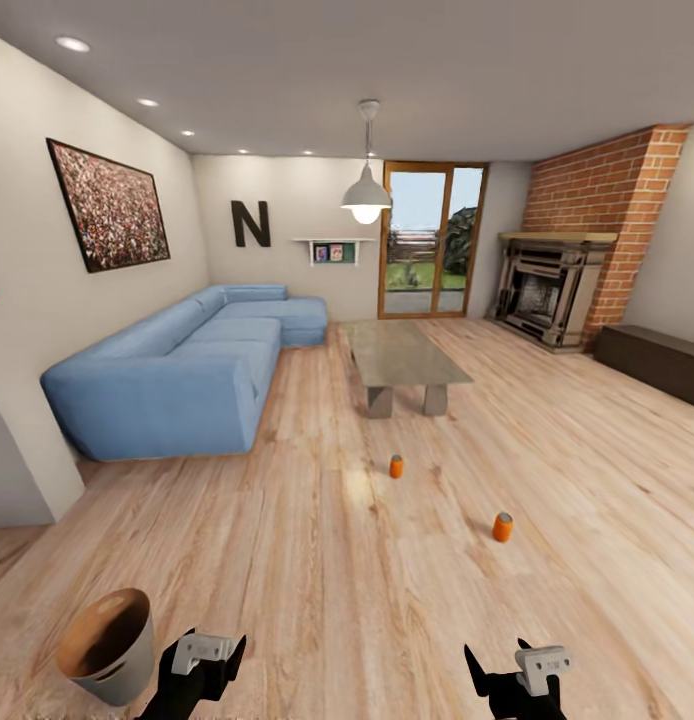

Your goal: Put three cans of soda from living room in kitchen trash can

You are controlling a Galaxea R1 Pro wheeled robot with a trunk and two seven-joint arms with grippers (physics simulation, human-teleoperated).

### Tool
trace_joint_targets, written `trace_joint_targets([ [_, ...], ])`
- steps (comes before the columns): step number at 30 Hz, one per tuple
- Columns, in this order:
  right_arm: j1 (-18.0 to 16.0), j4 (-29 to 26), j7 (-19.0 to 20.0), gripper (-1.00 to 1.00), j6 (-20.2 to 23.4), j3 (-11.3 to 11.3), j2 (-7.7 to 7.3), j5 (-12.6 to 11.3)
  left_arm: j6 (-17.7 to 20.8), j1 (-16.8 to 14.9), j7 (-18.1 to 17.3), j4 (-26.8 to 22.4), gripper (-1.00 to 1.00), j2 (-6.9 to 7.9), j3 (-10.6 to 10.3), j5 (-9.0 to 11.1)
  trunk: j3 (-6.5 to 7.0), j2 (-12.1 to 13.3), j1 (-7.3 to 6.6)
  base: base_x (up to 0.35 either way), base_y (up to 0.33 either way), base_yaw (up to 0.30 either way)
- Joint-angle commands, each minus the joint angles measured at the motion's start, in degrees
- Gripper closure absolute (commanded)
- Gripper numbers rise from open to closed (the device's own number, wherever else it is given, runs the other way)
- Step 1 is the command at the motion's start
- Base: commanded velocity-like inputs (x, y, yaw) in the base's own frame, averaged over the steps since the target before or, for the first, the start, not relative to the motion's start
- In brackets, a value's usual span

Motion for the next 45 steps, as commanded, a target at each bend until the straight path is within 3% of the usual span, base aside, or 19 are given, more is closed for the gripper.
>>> trace_joint_targets([
  [1, 0.0, 0.0, 0.0, -1.0, 0.0, 0.0, 0.0, 0.0, 0.0, 0.0, 0.0, 0.0, -1.0, 0.0, 0.0, 0.0, 0.0, 0.0, 0.0, 0.0, 0.0, 0.247],
  [33, 0.0, 0.3, 0.0, -1.0, 0.0, 0.1, 0.0, 0.2, 0.0, 0.0, 0.0, 0.1, -1.0, 0.0, 0.0, -0.1, 0.0, 0.0, 0.0, 0.0, 0.0, 0.244],
  [45, -0.4, 2.3, 0.0, -1.0, -2.6, 0.1, 0.0, 0.4, 0.0, 0.0, 0.0, 0.1, -1.0, 0.0, 0.0, -0.2, 0.0, 0.0, 0.0, 0.0, 0.0, 0.055],
])
